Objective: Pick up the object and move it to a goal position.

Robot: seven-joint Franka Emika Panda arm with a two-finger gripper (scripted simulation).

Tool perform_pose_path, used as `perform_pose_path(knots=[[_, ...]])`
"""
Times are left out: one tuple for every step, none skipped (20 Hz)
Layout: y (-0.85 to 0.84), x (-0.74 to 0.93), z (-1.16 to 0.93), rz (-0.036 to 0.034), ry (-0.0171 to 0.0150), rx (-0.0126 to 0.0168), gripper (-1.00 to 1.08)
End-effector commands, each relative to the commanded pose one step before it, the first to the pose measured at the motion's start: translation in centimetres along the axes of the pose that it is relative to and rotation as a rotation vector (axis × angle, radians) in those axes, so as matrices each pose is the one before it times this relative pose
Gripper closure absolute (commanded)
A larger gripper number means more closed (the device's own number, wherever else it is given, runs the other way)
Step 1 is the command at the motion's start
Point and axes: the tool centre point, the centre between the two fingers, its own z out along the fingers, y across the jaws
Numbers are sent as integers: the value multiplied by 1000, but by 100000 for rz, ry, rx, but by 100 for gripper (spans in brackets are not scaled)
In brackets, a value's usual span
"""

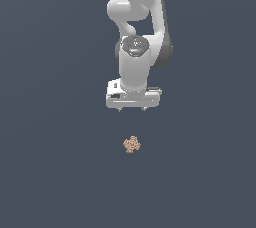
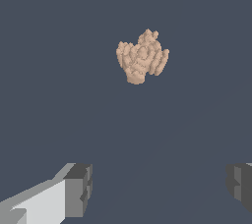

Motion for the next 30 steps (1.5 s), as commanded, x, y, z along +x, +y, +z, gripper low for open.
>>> perform_pose_path(knots=[[1, 0, 0, 0, 0, 0, -92], [-27, -16, 7, -105, -56, -13, -92], [-75, -47, 21, -301, -165, -33, -92], [-119, -77, 32, -490, -268, -54, -92], [-167, -105, 46, -686, -372, -74, -92], [-214, -130, 60, -886, -476, -95, -92], [-231, -135, 66, -969, -512, -102, -92], [-184, -100, 54, -790, -407, -81, -92], [-133, -67, 41, -594, -295, -60, -92], [-83, -35, 28, -394, -184, -38, -92], [-33, -6, 14, -181, -72, -16, -92], [-10, 19, 16, 0, 0, 0, -92], [64, -1, -35, 259, 115, 24, -92], [12, -32, -19, 216, 32, 14, -92], [3, -29, -9, 97, -9, 4, -92], [-4, 4, 3, -48, -9, -3, -92], [-6, 41, 17, -169, -3, -9, -92], [5, 77, 27, -262, 13, -12, -92], [11, 113, 38, -361, 27, -15, -92], [16, 148, 50, -466, 41, -18, -92], [25, 183, 62, -562, 53, -21, -92], [30, 216, 75, -666, 64, -24, -92], [36, 247, 87, -767, 73, -26, -92], [43, 278, 102, -873, 80, -28, -92], [49, 308, 116, -984, 87, -30, -92], [58, 336, 131, -1078, 96, -31, -92], [69, 365, 147, -1179, 108, -30, -92], [80, 393, 164, -1280, 118, -29, -92], [93, 420, 182, -1383, 128, -28, -92], [107, 446, 202, -1485, 139, -25, -92]])
